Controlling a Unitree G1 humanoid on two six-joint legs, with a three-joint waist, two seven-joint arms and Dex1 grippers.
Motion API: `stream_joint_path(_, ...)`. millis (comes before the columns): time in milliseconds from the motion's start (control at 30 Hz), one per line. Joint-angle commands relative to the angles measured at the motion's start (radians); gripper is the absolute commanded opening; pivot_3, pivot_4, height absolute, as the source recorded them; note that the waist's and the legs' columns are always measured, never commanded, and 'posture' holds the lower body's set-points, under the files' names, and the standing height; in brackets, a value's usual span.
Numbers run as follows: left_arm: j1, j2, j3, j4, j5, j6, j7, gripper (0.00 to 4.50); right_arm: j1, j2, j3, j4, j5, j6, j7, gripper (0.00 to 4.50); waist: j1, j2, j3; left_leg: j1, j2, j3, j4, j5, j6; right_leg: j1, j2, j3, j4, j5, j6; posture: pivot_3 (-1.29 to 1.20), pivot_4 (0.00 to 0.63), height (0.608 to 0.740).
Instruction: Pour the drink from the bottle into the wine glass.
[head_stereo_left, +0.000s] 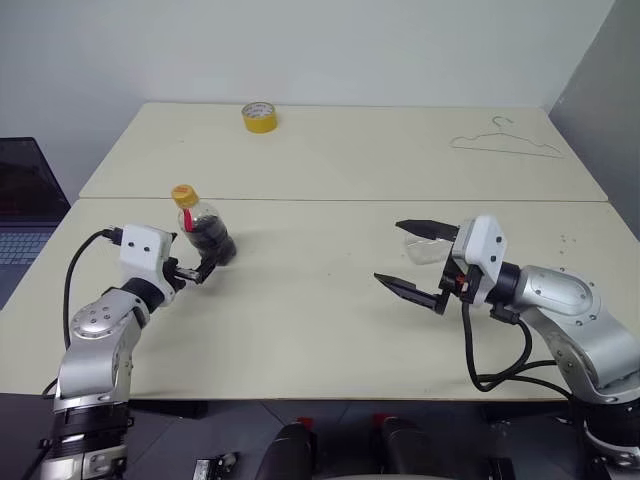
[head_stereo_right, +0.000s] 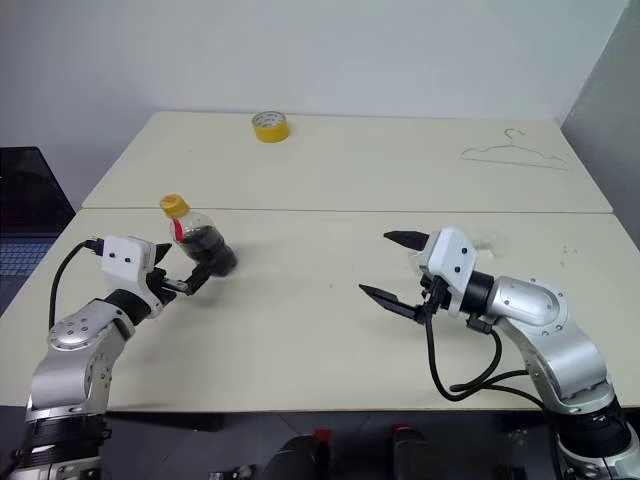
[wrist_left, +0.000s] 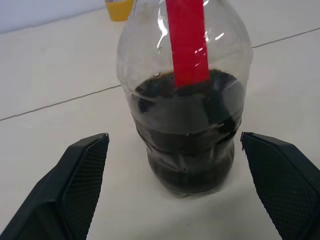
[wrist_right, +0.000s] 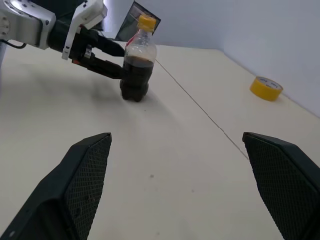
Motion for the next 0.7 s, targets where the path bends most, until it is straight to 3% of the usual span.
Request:
stream_joint_path(33,-0.050,-0.012,0.019,0.039,-0.006,-0.039,0.020,4.46,-0.030,-0.005,-0.010,-0.034,0.019,0.013,0.008,4.50,0.000,0.000,0.000,0.000,0.000,0.000,0.000,0.000,0.000,0.000,0.000,0.000,0.000,0.000,0.000,0.00,0.150,0.740)
stream_joint_path(700,-0.142,-0.054,-0.021,0.205,0.021,-0.191,0.005,4.46,-0.063,0.014,0.003,-0.026,0.017,0.030,0.012,4.50,0.000,0.000,0.000,-0.001,0.000,0.000,0.000,0.000,0.000,-0.001,0.000,0.000,0.000,0.000,0.000,0.00,0.150,0.740)
